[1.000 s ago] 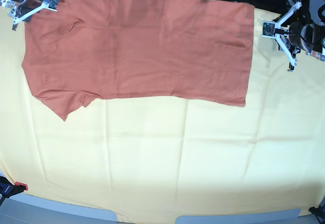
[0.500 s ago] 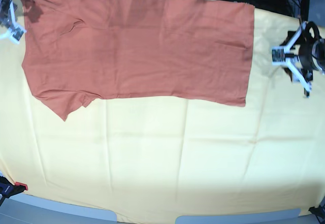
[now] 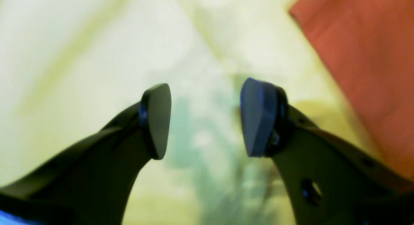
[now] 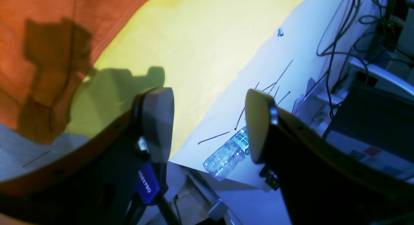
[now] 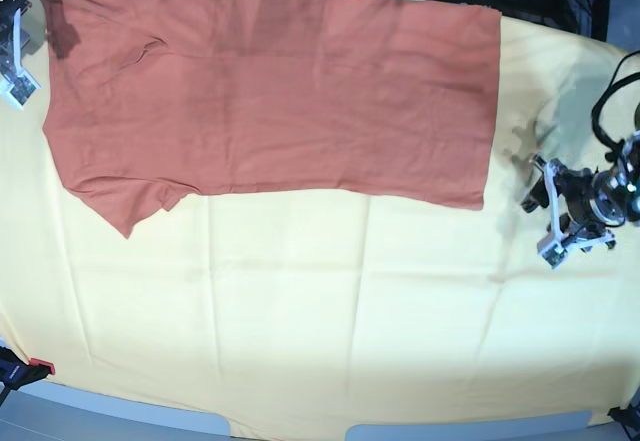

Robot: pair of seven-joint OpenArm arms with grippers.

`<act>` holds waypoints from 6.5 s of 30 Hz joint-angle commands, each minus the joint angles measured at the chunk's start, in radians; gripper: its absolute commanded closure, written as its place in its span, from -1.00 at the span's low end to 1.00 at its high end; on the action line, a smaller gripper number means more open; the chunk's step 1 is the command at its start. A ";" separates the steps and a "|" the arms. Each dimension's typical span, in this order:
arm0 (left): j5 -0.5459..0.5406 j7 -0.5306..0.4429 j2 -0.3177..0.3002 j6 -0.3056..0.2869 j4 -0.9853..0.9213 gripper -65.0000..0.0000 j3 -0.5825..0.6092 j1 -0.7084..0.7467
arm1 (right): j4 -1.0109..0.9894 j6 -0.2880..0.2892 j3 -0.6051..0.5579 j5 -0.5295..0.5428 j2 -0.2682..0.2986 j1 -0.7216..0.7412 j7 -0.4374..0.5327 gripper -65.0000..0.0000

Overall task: Fold the T-shirt properly
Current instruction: 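Move both grippers to the shirt's side edge and grasp it, then lift the side edge with both grippers and fold it over the shirt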

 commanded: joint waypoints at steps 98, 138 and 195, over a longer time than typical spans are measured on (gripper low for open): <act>-0.652 0.356 0.306 -0.347 -0.516 1.00 -0.264 -0.070 | -1.323 0.485 -0.163 0.960 -0.406 1.280 -0.010 1.00; -0.120 -0.162 0.381 -0.349 -0.517 1.00 -0.264 -0.142 | -1.324 0.430 -0.338 0.398 -0.425 1.546 0.391 1.00; -0.733 0.523 0.170 -0.349 -0.080 1.00 -0.323 -0.045 | -1.323 0.485 -0.339 0.780 -0.351 1.487 -0.004 1.00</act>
